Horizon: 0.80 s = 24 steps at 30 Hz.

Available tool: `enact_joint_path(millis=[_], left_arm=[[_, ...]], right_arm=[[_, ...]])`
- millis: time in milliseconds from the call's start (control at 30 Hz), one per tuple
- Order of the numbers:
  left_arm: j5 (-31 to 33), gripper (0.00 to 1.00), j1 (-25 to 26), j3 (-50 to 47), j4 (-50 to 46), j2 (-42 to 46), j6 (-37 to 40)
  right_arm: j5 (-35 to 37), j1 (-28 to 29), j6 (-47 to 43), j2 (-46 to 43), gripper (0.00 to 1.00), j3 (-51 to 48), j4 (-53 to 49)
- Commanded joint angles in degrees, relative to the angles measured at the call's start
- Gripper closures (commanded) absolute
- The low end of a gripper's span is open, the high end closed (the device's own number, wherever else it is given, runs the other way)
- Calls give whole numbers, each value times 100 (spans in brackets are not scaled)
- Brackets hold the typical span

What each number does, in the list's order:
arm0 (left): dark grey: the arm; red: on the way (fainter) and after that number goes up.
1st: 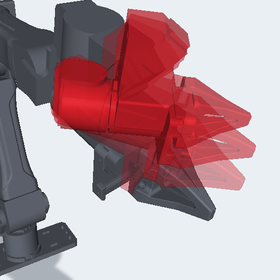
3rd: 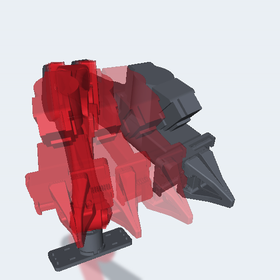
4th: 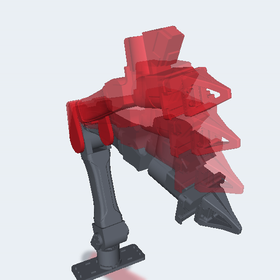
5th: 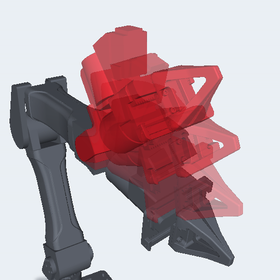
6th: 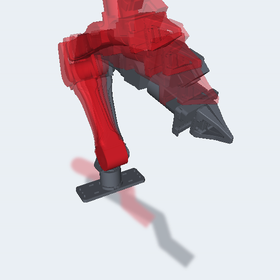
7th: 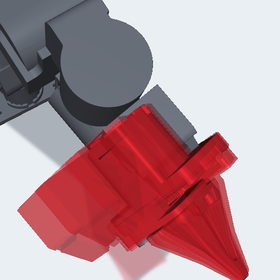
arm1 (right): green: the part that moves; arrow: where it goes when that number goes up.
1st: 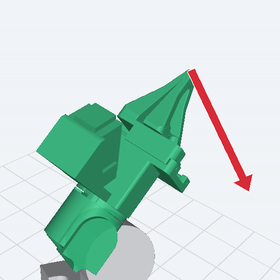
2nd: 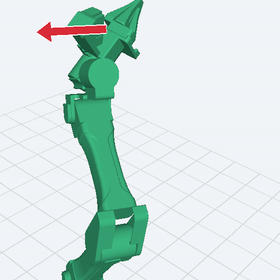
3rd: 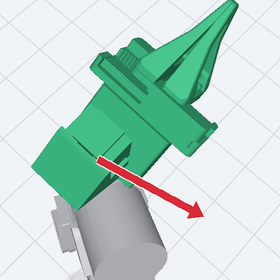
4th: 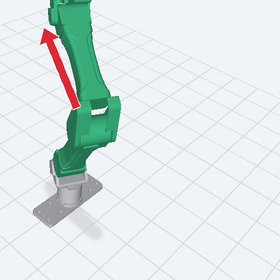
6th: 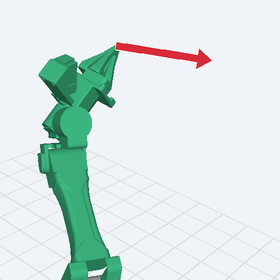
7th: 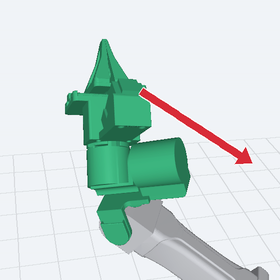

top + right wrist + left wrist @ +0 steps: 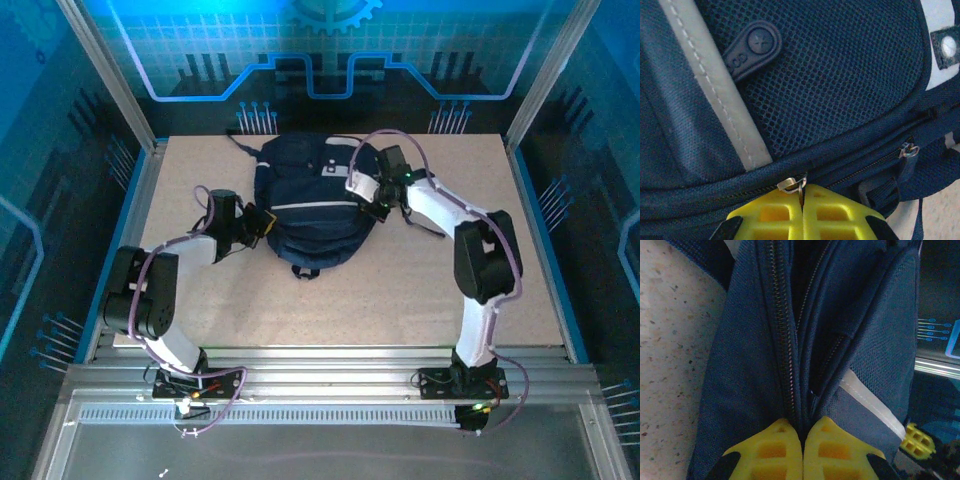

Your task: Pack books, pencil case, and school supplies into a backpack

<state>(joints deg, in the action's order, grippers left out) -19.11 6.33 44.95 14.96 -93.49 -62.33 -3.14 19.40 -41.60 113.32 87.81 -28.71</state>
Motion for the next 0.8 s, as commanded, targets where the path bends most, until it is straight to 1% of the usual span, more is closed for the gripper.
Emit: enact_joint_path(millis=[0, 67, 133, 300, 333, 467, 567, 633, 667, 700, 733, 767], left_arm=[[417, 100, -299, 105, -498, 233, 240], [409, 100, -307, 128, -554, 261, 279], [398, 100, -326, 168, -627, 295, 327], [408, 100, -351, 190, -737, 382, 431], [402, 100, -359, 183, -745, 397, 434], [413, 100, -378, 149, -761, 462, 434], [419, 100, -412, 125, -795, 528, 435], [447, 94, -454, 98, -801, 589, 440], [460, 87, -482, 78, -817, 619, 437], [462, 83, -520, 66, -812, 663, 438], [463, 81, -562, 50, -811, 697, 448], [462, 75, -612, 34, -824, 745, 479]], right_arm=[[250, -227, -603, 531, 100, 558, -83], [520, -228, -559, 730, 100, 744, 54], [802, -240, -315, 866, 100, 966, 183], [640, -344, 540, 1043, 100, 1580, 23], [536, -354, 640, 1027, 98, 1615, 24], [-59, -353, 1015, 851, 81, 1621, 40], [-80, -357, 1198, 716, 71, 1619, 29], [26, -365, 1279, 568, 65, 1546, -1], [64, -377, 1337, 441, 44, 1465, -16], [120, -386, 1421, 298, 38, 1329, -12], [186, -408, 1524, 138, 34, 1170, 5], [254, -413, 1639, -71, 31, 932, 59]])
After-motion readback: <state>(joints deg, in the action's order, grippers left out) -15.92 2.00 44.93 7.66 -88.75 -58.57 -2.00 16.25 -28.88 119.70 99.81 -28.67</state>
